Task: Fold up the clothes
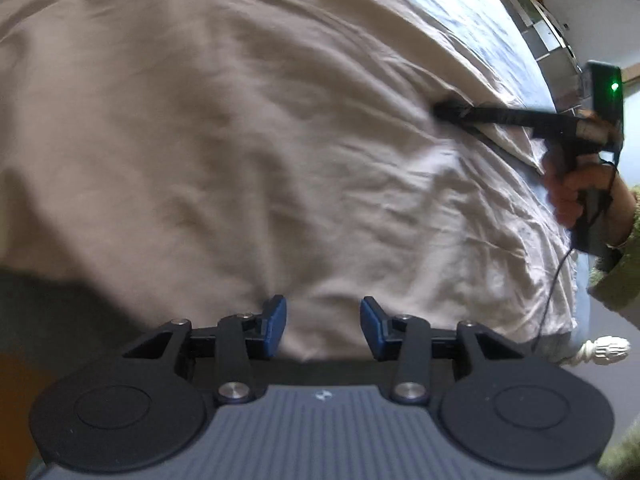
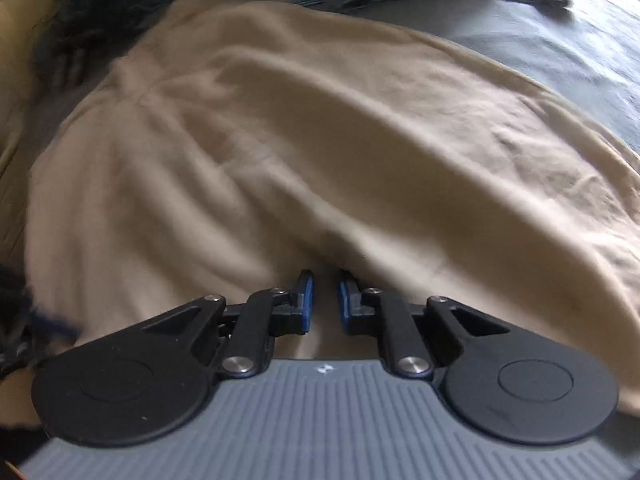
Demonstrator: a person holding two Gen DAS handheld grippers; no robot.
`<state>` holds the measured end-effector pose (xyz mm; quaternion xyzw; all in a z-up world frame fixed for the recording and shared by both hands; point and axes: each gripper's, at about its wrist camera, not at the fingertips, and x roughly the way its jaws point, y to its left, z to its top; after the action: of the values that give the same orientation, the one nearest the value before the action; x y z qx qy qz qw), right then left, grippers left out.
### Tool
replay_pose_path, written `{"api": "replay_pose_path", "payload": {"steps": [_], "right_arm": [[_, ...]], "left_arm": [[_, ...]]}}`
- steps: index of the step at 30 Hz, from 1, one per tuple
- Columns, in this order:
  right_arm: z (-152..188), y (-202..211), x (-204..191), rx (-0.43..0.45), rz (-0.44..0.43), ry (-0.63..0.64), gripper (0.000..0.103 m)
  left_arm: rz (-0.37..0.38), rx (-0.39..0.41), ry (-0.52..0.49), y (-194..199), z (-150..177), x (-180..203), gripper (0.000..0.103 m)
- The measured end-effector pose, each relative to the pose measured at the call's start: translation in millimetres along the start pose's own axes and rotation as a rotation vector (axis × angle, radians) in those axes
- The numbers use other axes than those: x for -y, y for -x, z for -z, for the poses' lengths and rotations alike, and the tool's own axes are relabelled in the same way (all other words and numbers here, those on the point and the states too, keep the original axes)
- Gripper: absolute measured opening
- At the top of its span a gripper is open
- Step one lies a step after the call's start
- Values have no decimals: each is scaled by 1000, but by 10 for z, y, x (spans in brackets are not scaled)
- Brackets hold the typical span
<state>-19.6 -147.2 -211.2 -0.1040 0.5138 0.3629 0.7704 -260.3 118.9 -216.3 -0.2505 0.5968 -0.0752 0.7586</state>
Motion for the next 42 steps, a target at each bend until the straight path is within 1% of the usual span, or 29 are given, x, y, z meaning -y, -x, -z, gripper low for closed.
{"api": "replay_pose_path", "payload": {"steps": [2, 5, 7, 8, 9, 11, 13, 14, 15, 16, 17, 18, 20, 22, 23, 25, 26, 28, 29, 32, 34, 36, 37, 38, 40, 42], "right_arm": [[-46, 201, 39, 38, 50, -93, 11], [32, 501, -48, 64, 57, -99, 14], [133, 546, -102, 37, 29, -125, 14], [181, 505, -106, 15, 42, -143, 13], [231, 458, -93, -4, 76, -158, 13], [392, 365, 14, -28, 210, -207, 12], [547, 456, 194, -12, 263, -370, 12], [585, 573, 244, 21, 245, -455, 15], [613, 679, 230, 50, 234, -486, 15], [647, 779, 180, 69, 221, -490, 15], [697, 828, 142, 71, 200, -499, 15], [782, 862, 124, 57, 175, -519, 15], [1034, 873, 131, -14, 158, -566, 15], [1404, 870, 167, -127, 243, -598, 15], [1635, 918, 202, -164, 276, -638, 15], [1983, 1144, 270, -140, 285, -774, 14], [2086, 1257, 281, -135, 298, -824, 15], [2165, 1418, 237, -120, 326, -837, 17], [2187, 1486, 211, -106, 328, -838, 17], [2173, 1580, 166, -23, 229, -869, 17], [2167, 1597, 133, 27, 165, -908, 18], [2187, 1526, 108, 36, 127, -949, 19], [2219, 1496, 81, 26, 123, -953, 19], [2276, 1485, 44, 14, 127, -954, 19], [2420, 1513, -21, -2, 131, -969, 19], [2524, 1531, -48, 1, 134, -998, 19]], "left_arm": [[-1, -10, 14, 117, 16, -150, 43], [-9, -13, 44, 278, 0, -405, 44], [-27, -11, 71, 330, -48, -570, 44], [-44, -3, 85, 355, -87, -661, 44], [-52, 4, 99, 373, -115, -736, 44], [-59, 7, 122, 396, -165, -898, 45], [-41, 3, 137, 409, -195, -994, 46], [-31, 2, 140, 418, -189, -1026, 46], [-28, 1, 139, 413, -187, -1032, 47], [-29, 3, 137, 408, -178, -1031, 47], [-32, 8, 139, 406, -160, -1031, 48], [-34, 14, 143, 404, -140, -1031, 48], [-43, 28, 163, 410, -87, -1035, 49], [-61, 43, 177, 445, -27, -1041, 49], [-82, 49, 187, 474, 12, -1053, 49], [-105, 67, 217, 537, 78, -1106, 49], [-114, 81, 234, 573, 109, -1137, 49], [-120, 127, 289, 644, 150, -1205, 49], [-114, 155, 328, 681, 156, -1250, 49], [-72, 242, 423, 721, 138, -1374, 49], [-72, 265, 443, 687, 93, -1453, 49], [-78, 272, 453, 656, 69, -1517, 45], [-87, 273, 453, 649, 69, -1544, 41], [-106, 278, 452, 675, 89, -1572, 33], [-132, 306, 476, 763, 153, -1620, 32], [-152, 338, 512, 842, 218, -1637, 31]]}}
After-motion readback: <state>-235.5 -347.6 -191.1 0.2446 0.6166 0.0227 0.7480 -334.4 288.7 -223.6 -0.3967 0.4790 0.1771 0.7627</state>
